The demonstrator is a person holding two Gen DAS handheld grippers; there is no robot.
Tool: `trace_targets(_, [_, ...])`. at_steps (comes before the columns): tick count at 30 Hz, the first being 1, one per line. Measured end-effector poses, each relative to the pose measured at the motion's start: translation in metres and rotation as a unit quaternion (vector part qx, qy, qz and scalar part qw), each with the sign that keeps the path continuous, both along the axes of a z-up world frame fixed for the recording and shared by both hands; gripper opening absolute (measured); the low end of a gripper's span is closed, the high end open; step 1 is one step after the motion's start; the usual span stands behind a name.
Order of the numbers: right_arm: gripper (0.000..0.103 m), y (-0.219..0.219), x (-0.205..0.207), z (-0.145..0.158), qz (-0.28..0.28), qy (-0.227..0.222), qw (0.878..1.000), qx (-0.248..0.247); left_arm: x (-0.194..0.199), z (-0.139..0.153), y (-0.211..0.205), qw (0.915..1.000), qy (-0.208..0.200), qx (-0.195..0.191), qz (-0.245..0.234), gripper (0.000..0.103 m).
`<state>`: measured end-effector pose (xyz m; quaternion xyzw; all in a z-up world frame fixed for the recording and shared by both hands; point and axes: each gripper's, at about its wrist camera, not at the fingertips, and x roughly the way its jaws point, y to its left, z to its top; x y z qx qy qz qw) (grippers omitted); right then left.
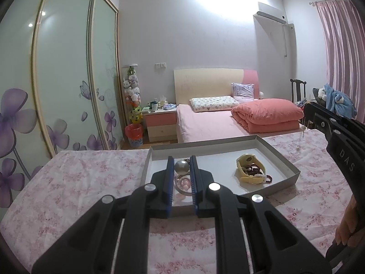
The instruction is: Organize jewelry
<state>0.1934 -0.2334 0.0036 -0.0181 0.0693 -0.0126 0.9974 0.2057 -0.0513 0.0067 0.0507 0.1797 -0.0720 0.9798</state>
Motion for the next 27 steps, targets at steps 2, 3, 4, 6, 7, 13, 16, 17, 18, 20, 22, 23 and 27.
trace_targets(2, [0.007,-0.003,0.006,0.0,0.002,0.005,1.0,0.003,0.005,0.002,0.002,1.0,0.001,-0.004,0.0,0.014])
trace_targets(3, [0.007,-0.004,0.008,0.0,0.004,0.008,1.0,0.005,0.009,0.002,0.003,1.0,0.002,-0.006,0.0,0.014])
trace_targets(4, [0.007,-0.006,0.014,-0.002,0.006,0.014,1.0,0.01,0.012,0.002,0.004,1.0,0.003,-0.007,0.0,0.014])
trace_targets(6, [0.007,-0.009,0.023,-0.004,0.009,0.024,1.0,0.017,0.024,0.0,0.006,0.9999,0.011,-0.01,0.0,0.014])
trace_targets(7, [0.007,-0.012,0.033,-0.006,0.011,0.034,0.999,0.022,0.031,-0.001,0.007,0.9997,0.018,-0.013,-0.001,0.014])
trace_targets(13, [0.007,-0.023,0.083,-0.019,0.022,0.089,0.994,0.059,0.078,-0.008,0.005,0.9975,0.061,-0.035,-0.012,0.014])
trace_targets(16, [0.007,-0.027,0.108,-0.03,0.03,0.124,0.988,0.086,0.103,-0.013,-0.001,0.9957,0.08,-0.042,-0.016,0.014])
trace_targets(17, [0.007,-0.029,0.116,-0.032,0.032,0.134,0.986,0.095,0.108,-0.015,-0.003,0.9954,0.084,-0.043,-0.016,0.014])
trace_targets(18, [0.007,-0.029,0.116,-0.032,0.032,0.134,0.986,0.095,0.114,-0.018,-0.005,0.9949,0.089,-0.044,-0.016,0.014])
trace_targets(20, [0.007,-0.032,0.129,-0.038,0.035,0.155,0.981,0.116,0.125,-0.023,-0.009,0.9938,0.1,-0.044,-0.019,0.014])
trace_targets(22, [0.007,-0.036,0.143,-0.046,0.039,0.177,0.974,0.138,0.135,-0.029,-0.012,0.9928,0.109,-0.044,-0.02,0.014])
trace_targets(23, [0.007,-0.036,0.143,-0.046,0.039,0.177,0.974,0.138,0.138,-0.032,-0.013,0.9924,0.113,-0.044,-0.02,0.014])
trace_targets(27, [0.009,-0.034,0.15,-0.054,0.054,0.203,0.966,0.148,0.147,-0.042,-0.016,0.9904,0.129,-0.044,-0.022,0.017])
